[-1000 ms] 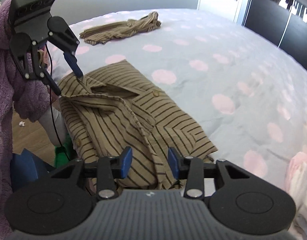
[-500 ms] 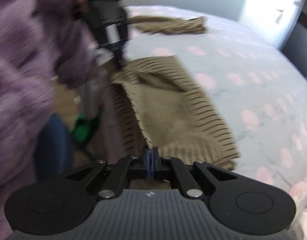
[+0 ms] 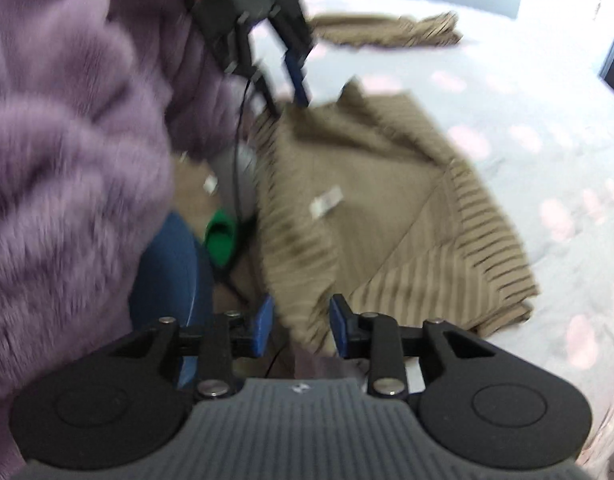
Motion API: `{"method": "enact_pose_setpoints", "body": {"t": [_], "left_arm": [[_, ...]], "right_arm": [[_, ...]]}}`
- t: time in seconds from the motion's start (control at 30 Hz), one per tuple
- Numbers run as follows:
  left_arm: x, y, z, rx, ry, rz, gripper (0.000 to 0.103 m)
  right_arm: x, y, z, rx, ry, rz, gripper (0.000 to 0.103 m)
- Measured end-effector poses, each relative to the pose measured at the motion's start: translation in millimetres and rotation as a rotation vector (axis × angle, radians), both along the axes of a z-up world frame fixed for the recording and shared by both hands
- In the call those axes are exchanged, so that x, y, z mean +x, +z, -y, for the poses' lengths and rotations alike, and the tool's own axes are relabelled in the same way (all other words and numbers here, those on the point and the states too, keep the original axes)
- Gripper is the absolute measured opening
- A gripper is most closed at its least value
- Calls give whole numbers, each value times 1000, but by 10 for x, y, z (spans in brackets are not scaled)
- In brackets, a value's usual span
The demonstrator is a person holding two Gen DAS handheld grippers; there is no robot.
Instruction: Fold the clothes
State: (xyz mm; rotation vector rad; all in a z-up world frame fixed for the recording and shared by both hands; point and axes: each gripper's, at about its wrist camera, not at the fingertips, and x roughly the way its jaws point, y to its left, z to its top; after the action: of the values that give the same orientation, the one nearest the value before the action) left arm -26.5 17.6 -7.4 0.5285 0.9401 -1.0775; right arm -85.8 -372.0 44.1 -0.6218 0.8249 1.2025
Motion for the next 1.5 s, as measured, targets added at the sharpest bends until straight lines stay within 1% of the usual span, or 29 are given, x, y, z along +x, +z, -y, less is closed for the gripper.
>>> {"method": "enact_pose_setpoints", "body": {"t": [0.03, 0.1, 0.2, 0.27, 0.33, 0.43, 0.5, 0.57, 0.6, 0.63, 0.7, 0.73, 0.77, 0.8, 0.83, 0.87, 0.93, 1.0, 1.07, 1.23, 1.3, 1.33, 1.47, 1.5], "left_arm": [[18, 16, 29, -6, -6, 6, 40], [65, 2, 129, -2, -35, 12, 41], [83, -67, 318, 8, -92, 21, 41], [3, -132, 458, 21, -132, 31, 41], [-90, -214, 572, 42, -172, 46, 41], [-207, -361, 697, 89, -205, 68, 41], [-267, -451, 744, 120, -228, 76, 41], [-306, -526, 780, 152, -242, 89, 41], [-309, -549, 792, 163, -239, 93, 40], [-300, -563, 798, 169, -231, 90, 35], [-279, -589, 811, 182, -214, 85, 31], [-263, -596, 813, 188, -204, 83, 26], [-251, -597, 807, 193, -197, 84, 21], [-242, -590, 794, 195, -190, 85, 18], [-234, -575, 773, 191, -184, 83, 12], [-225, -561, 750, 185, -176, 82, 10], [-205, -520, 691, 168, -149, 74, 6], [-184, -466, 627, 147, -116, 65, 5], [-191, -401, 549, 133, -85, 62, 4], [-139, -226, 412, 89, -14, 44, 1], [-138, -206, 388, 89, 2, 50, 1], [-142, -201, 379, 90, 6, 53, 1], [-155, -209, 377, 98, -2, 65, 1], [-150, -208, 377, 96, -5, 66, 1]], "right_arm": [[37, 32, -6, 16, -15, 12, 35], [96, 20, -77, 8, -26, 38, 35], [136, -107, -238, -53, -17, 70, 35], [165, -202, -322, -96, -30, 90, 35], [249, -295, -372, -124, -109, 105, 35], [334, -361, -378, -114, -255, 87, 35], [325, -403, -394, -111, -307, 82, 36], [263, -484, -451, -145, -319, 101, 39], [238, -533, -489, -165, -323, 111, 40], [219, -581, -525, -182, -328, 117, 41], [249, -662, -570, -193, -357, 86, 41], [268, -698, -587, -201, -374, 72, 41], [283, -733, -600, -218, -388, 74, 38], [295, -763, -609, -235, -398, 77, 31], [299, -771, -599, -242, -394, 80, 23], [307, -757, -573, -237, -393, 74, 11], [350, -683, -487, -197, -425, 40, 7], [409, -592, -376, -144, -467, 5, 5], [461, -497, -268, -105, -521, -2, 5], [595, -400, -60, -55, -662, 23, 4], [617, -399, -40, -69, -682, 45, 3], [644, -413, -51, -67, -680, 39, 3], [607, -390, -81, -62, -635, 27, 4], [603, -374, -77, -57, -625, 21, 6]]}}
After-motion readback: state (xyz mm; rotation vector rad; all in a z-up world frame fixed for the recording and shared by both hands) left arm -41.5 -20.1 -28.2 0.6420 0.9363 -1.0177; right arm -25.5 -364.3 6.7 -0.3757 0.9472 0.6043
